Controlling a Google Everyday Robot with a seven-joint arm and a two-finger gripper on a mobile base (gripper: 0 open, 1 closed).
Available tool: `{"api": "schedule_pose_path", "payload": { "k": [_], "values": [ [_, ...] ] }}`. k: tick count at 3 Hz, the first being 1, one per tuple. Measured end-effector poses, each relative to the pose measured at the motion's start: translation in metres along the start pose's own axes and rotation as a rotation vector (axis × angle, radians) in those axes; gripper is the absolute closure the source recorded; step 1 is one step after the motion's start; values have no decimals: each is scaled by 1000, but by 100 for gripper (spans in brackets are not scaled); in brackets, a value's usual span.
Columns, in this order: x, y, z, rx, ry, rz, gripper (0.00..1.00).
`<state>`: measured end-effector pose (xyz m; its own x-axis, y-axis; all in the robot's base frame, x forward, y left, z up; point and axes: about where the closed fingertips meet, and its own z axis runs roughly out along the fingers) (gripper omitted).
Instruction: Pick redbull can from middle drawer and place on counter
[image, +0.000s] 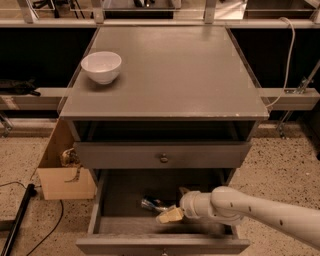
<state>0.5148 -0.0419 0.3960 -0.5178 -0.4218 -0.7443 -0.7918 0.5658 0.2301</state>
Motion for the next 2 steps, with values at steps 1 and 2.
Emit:
{"api": "schedule_pose_path", "payload": {
  "k": [1,2],
  "values": [
    [9,3,16,44,4,0,0],
    [15,2,25,88,4,7,0]
  ]
}}
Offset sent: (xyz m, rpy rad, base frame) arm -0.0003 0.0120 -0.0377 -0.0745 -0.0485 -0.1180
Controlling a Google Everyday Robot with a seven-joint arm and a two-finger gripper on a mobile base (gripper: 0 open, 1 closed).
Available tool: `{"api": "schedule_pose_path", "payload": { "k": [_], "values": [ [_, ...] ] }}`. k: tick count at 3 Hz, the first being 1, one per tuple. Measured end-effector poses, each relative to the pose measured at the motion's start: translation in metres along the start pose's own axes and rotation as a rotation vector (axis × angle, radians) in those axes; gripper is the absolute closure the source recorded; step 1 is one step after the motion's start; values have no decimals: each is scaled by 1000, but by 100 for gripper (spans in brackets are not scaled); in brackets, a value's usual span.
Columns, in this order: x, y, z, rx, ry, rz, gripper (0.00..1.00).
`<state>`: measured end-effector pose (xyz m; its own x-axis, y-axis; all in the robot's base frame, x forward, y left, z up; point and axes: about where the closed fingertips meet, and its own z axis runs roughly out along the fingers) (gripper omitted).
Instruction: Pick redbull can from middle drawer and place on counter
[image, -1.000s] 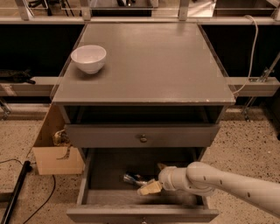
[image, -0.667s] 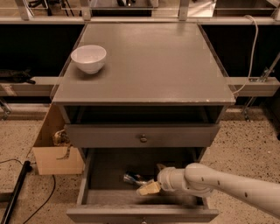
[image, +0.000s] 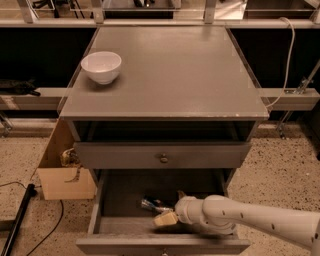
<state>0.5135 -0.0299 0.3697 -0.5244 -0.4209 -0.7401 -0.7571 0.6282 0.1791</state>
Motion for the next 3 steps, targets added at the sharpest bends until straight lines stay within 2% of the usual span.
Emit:
{"api": "schedule_pose_path", "payload": {
  "k": [1,2,3],
  "values": [
    [-1,-2,0,9,-2,0,0],
    [-1,-2,0,9,-2,0,17],
    [-1,-2,0,9,-2,0,38]
  ]
}}
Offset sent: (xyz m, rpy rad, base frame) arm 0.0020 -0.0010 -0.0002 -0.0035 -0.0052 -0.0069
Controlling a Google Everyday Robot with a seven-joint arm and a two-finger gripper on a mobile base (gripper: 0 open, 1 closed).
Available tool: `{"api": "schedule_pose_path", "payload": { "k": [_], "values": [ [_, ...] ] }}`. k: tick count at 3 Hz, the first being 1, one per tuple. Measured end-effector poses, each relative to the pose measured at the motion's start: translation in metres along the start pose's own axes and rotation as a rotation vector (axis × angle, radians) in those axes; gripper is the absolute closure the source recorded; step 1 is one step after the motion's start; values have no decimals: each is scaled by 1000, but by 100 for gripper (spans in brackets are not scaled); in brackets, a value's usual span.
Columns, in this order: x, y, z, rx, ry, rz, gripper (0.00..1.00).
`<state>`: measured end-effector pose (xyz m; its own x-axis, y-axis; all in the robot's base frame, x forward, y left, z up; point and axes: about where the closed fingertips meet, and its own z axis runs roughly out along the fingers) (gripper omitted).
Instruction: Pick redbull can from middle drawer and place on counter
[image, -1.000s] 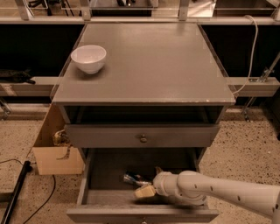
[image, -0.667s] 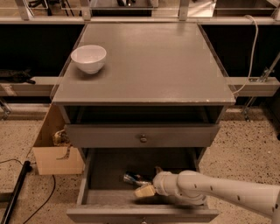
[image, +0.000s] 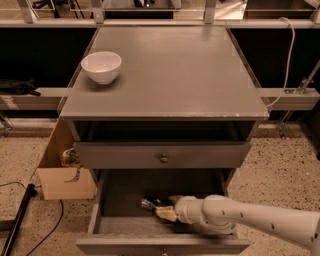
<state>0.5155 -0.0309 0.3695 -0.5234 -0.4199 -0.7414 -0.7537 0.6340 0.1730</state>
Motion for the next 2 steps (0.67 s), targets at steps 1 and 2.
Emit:
{"api": "schedule_pose_path", "payload": {
  "k": [1,2],
  "values": [
    [0,0,0,0,0,0,61],
    [0,0,0,0,0,0,85]
  ]
}}
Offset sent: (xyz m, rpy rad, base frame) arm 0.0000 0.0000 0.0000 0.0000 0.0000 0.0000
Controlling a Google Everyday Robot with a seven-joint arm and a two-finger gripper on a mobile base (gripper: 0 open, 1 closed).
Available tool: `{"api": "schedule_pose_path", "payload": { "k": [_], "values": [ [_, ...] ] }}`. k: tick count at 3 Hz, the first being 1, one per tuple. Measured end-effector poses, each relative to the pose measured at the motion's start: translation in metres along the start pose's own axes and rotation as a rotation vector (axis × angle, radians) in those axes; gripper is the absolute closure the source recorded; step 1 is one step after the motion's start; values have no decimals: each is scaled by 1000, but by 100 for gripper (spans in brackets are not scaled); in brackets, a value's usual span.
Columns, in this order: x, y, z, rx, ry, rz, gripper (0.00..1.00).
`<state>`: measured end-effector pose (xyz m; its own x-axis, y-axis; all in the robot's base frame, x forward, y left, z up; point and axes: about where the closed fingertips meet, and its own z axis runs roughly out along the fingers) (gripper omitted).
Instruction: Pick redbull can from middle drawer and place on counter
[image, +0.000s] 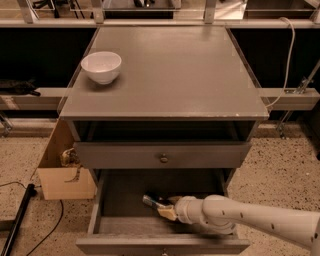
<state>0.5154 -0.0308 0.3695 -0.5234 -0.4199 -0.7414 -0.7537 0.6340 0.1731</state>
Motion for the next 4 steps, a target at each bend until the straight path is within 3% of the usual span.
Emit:
{"api": "schedule_pose_path", "payload": {
  "k": [1,3,4],
  "values": [
    [0,0,0,0,0,0,100],
    [-9,1,-7,3,-6,-15,100],
    [-35,1,-32,14,-35,-59,100]
  ]
}}
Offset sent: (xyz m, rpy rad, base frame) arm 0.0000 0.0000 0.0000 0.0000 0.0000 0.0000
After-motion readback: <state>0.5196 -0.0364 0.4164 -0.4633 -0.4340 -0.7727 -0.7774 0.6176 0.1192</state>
